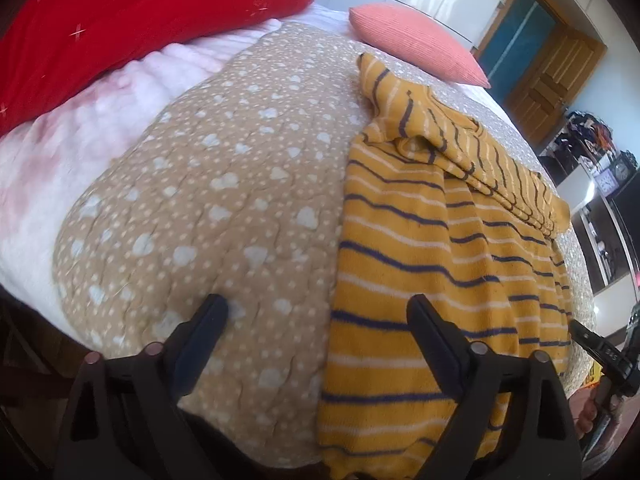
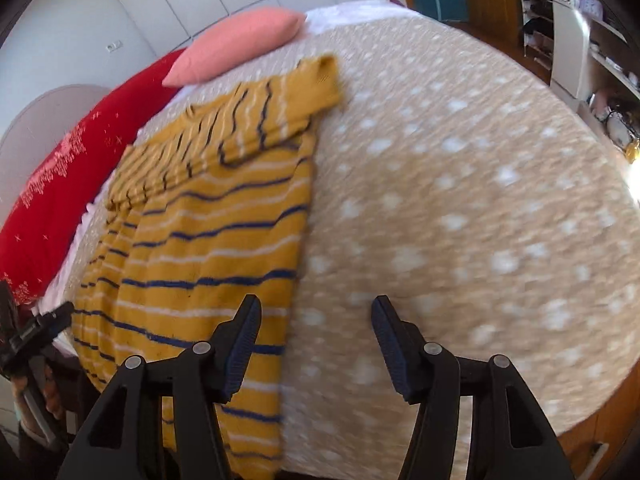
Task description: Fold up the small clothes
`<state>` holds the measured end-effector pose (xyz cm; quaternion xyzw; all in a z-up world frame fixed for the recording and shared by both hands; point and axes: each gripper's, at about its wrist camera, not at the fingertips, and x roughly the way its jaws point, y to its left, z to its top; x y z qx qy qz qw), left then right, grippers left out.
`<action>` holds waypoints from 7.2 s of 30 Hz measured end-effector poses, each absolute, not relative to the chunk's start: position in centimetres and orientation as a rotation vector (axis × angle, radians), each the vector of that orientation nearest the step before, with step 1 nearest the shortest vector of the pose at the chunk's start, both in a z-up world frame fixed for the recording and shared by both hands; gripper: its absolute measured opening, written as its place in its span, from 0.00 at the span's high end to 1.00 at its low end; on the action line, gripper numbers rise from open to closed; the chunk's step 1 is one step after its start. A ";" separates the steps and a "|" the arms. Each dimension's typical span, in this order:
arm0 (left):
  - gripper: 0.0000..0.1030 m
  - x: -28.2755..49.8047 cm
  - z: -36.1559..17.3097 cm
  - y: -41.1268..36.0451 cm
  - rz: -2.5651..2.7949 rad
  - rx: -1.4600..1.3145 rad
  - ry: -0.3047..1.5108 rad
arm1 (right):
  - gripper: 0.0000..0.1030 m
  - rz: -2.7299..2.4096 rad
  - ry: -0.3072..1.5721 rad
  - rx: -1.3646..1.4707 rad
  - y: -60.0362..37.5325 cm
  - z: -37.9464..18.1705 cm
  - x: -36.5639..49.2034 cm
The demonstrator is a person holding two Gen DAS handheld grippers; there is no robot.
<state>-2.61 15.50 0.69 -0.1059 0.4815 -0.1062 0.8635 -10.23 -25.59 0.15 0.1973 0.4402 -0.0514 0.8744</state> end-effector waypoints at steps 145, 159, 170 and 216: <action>0.19 8.5 6.7 14.4 -0.093 -0.036 0.836 | 0.79 -0.257 0.984 0.232 -28.8 3.4 1.3; 0.00 7.1 -1.6 13.9 -0.087 -0.101 0.825 | 0.40 -0.406 0.938 0.324 -31.8 0.9 -4.8; 0.00 6.4 -1.7 14.3 -0.094 -0.112 0.774 | 0.23 -0.485 0.759 0.197 -29.9 -1.2 -6.4; 0.00 5.8 -1.7 14.8 -0.081 -0.134 0.741 | 0.14 -0.594 0.677 0.140 -28.8 -1.0 -8.0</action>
